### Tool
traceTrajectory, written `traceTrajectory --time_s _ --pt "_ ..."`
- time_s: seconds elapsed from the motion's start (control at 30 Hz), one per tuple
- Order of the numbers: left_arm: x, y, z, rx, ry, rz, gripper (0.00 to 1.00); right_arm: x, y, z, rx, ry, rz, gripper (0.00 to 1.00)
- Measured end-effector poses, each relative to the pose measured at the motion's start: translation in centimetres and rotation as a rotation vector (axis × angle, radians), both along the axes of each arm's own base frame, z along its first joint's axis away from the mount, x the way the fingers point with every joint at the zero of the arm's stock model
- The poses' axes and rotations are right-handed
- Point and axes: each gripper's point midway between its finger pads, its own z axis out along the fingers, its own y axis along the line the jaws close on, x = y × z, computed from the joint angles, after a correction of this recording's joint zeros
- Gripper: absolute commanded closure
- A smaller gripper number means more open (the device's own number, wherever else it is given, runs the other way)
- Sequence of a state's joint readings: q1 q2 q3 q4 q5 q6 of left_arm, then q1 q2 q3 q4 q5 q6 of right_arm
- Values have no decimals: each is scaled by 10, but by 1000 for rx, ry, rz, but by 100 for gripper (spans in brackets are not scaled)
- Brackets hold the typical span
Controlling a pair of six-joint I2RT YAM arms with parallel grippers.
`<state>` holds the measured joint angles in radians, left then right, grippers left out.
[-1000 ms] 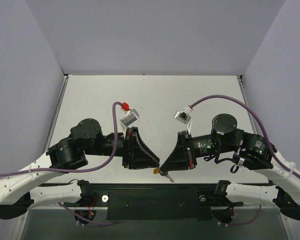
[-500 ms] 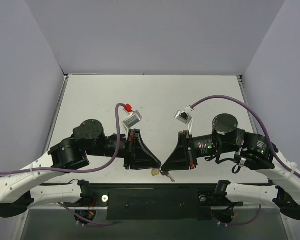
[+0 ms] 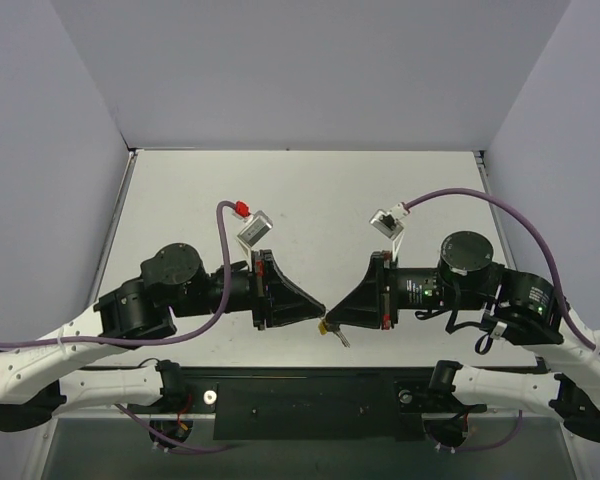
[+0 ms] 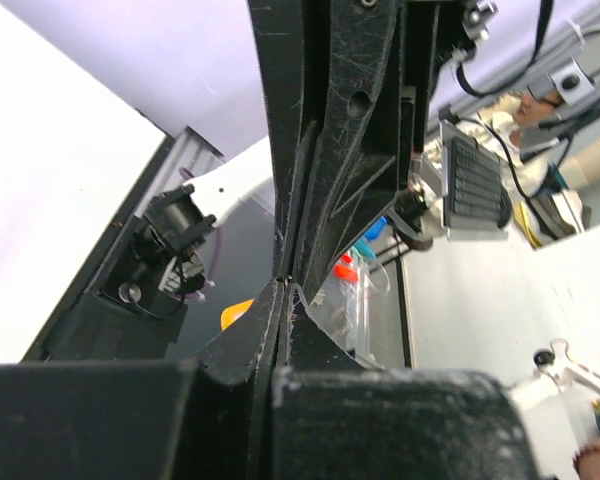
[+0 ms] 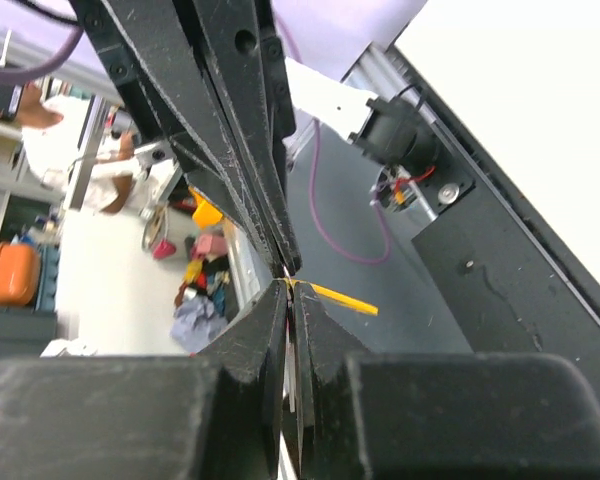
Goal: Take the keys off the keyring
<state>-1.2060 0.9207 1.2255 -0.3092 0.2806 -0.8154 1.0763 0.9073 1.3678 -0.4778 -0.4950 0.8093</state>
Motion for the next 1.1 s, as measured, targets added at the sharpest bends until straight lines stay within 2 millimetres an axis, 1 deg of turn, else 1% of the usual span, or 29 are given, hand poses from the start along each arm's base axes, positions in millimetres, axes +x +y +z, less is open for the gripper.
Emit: traceTrajectory --time_s 0.2,0.3,0.57,0.8,0.83,0.87,0.9,0.93,1.0,1.1 --pt "17 -2 5 -21 -7 170 100 25 -4 3 8 -20 -162 100" --pt "20 -4 9 -33 -19 235 100 32 -4 5 32 -15 -208 100" --pt "32 -6 9 -28 -46 378 100 43 -5 5 74 -1 -284 100" --pt "36 -5 16 -48 -45 411 100 45 -7 12 121 -8 -300 100" --pt "36 -6 16 -48 -45 411 94 44 -8 12 128 -9 -300 100" --pt "36 -6 16 -49 -44 413 80 44 -9 13 134 -11 -300 100" --pt "36 -6 16 -50 -44 413 71 43 -9 14 139 -12 -299 100" --pt "36 -6 16 -50 -45 414 57 43 -10 16 146 -14 -299 100" --pt "35 -5 13 -38 -48 413 43 42 -12 21 165 -20 -300 100" --pt "34 -4 10 -23 -52 409 35 40 -16 28 192 -31 -298 100"
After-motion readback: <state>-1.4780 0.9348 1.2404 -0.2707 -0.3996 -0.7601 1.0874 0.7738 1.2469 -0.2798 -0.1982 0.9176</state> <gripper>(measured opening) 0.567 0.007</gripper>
